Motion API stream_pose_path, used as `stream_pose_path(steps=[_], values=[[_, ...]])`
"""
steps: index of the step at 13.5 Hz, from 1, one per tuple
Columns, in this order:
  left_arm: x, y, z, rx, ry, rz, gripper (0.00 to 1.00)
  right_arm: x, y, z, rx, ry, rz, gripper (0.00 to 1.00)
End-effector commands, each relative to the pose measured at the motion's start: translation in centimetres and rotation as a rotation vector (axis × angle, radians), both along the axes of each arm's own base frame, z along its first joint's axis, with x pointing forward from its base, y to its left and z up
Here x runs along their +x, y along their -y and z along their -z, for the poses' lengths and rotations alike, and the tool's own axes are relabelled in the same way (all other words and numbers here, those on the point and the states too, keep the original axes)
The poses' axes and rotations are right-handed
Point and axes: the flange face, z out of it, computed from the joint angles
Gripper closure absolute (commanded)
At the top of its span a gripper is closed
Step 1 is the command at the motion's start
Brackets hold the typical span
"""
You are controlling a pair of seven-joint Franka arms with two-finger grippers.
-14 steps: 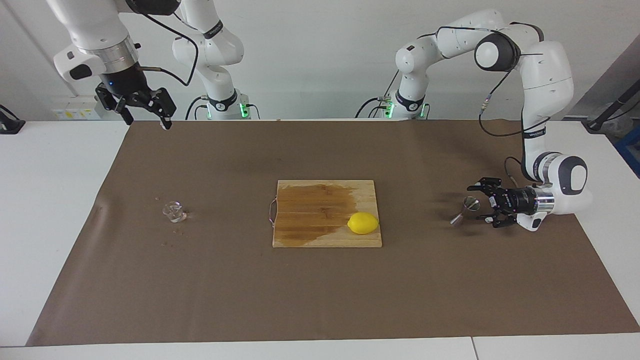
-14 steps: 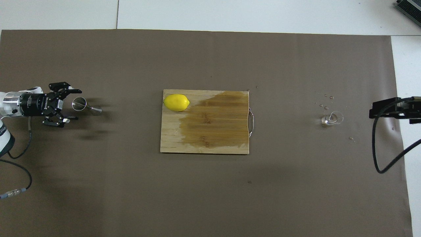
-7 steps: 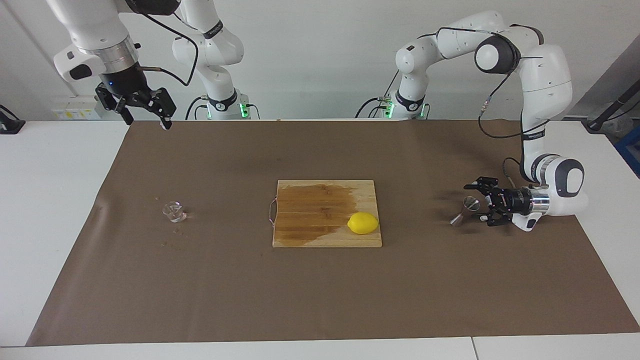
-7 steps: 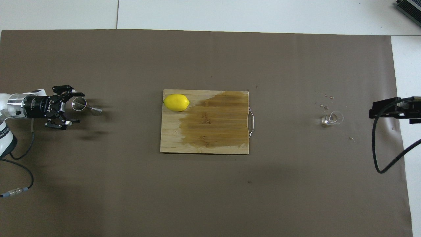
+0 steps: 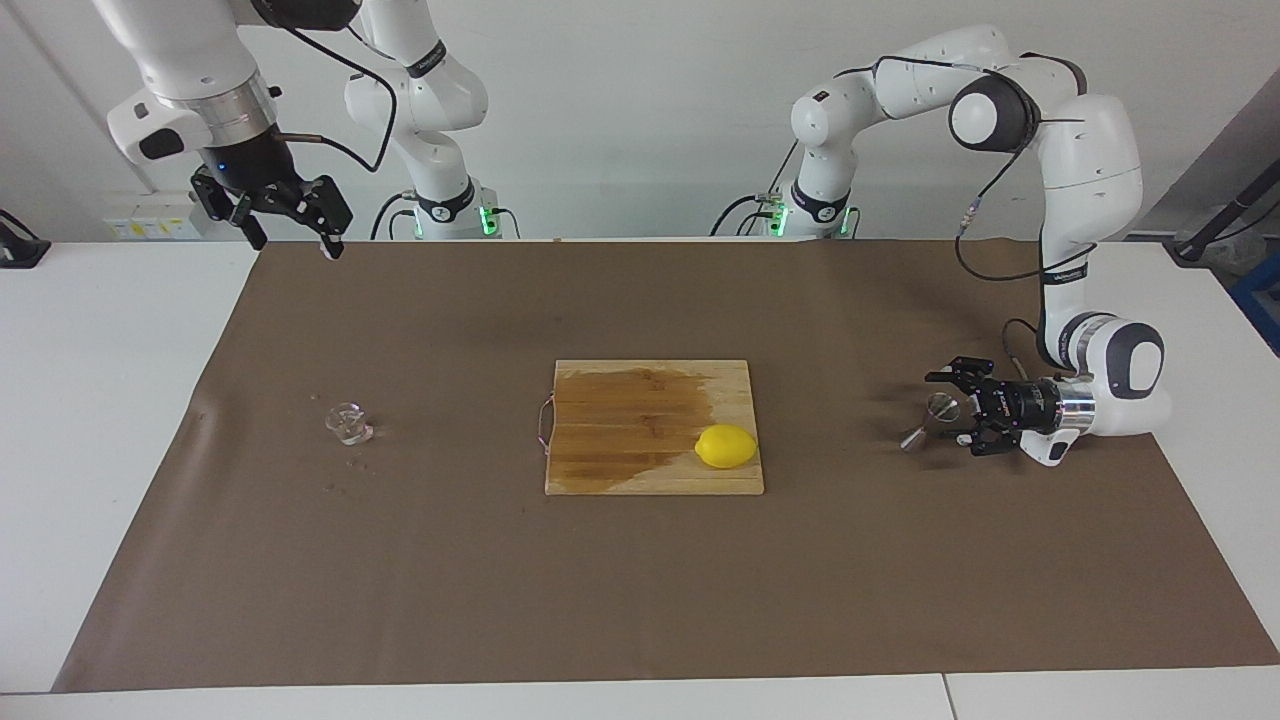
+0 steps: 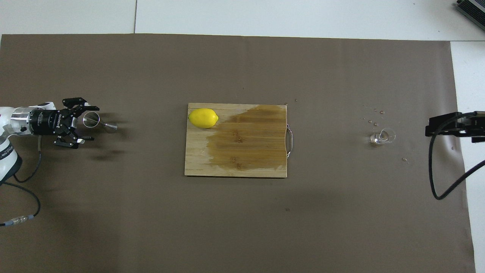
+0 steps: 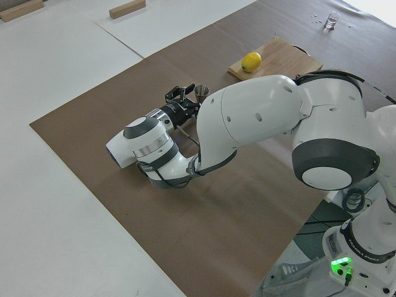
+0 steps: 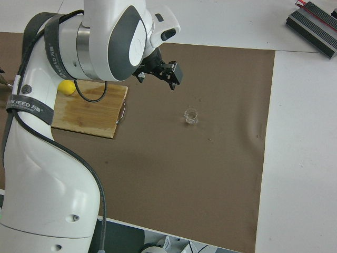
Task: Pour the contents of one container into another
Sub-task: 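Lift the metal cup with the left gripper and carry it over the board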
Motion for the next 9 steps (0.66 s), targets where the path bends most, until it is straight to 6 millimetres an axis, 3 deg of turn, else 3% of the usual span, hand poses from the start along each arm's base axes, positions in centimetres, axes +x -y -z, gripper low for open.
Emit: stream_pose_path(steps=[1,3,4,9], values=[[0.87,-0.37,-0.05,0.002,0.026,-0.002,0.00,-0.79,0.05,-0.12,0.005,-0.002,-0.018,0.00],[0.92,-0.40,-0.03,0.005,0.027,-0.006,0.01,-0.79,0.06,-0.12,0.003,-0.002,-0.016,0.00],[0.95,-0.43,0.00,0.007,0.027,-0.008,0.09,-0.74,0.05,-0.05,0.005,-0.004,-0.016,0.00],[1.12,-0.73,0.36,0.026,0.025,-0.030,0.20,-0.79,0.05,-0.12,0.005,-0.002,-0.016,0.00]])
